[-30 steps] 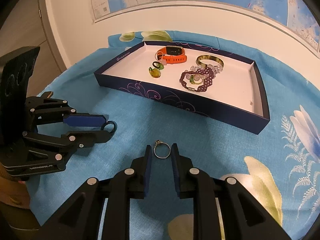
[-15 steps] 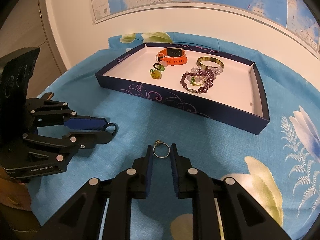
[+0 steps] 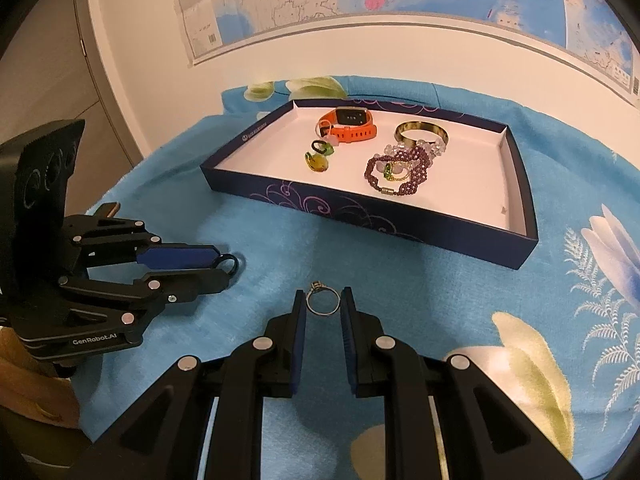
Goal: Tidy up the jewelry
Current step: 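Grasp the black ring with the left tool while the right tool grasps the silver ring, then carry the black ring toward the tray with the left tool while the right tool carries the silver ring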
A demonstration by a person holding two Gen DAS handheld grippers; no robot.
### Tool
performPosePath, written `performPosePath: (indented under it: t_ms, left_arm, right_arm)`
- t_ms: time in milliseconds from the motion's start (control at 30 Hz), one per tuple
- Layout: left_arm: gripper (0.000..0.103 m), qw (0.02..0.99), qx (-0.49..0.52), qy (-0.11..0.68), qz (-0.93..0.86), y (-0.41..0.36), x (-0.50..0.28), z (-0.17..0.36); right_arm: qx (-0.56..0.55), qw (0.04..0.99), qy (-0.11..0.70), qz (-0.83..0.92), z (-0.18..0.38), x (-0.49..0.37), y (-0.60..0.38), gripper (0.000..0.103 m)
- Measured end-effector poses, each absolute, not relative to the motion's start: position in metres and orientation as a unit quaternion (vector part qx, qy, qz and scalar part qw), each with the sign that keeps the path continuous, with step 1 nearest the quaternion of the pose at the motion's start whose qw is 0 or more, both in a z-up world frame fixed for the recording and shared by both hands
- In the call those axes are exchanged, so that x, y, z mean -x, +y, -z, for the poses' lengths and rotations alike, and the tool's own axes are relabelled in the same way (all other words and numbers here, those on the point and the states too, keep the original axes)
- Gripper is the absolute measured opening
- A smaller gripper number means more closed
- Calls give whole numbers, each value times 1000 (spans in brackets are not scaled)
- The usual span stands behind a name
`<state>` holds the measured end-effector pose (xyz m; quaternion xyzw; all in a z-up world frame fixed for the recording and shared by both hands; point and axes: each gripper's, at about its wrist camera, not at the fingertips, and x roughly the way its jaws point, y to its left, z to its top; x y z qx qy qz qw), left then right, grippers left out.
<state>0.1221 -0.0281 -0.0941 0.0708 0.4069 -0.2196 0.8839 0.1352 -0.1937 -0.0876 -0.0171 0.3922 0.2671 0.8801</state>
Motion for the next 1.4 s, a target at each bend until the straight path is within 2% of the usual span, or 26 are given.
performPosePath:
  t_ms: [1400]
  left_arm:
    - [22,919,-18,331,212,-16,-132,40]
  right_arm:
    - [-33,908,315,-275,45,-140,-206,15]
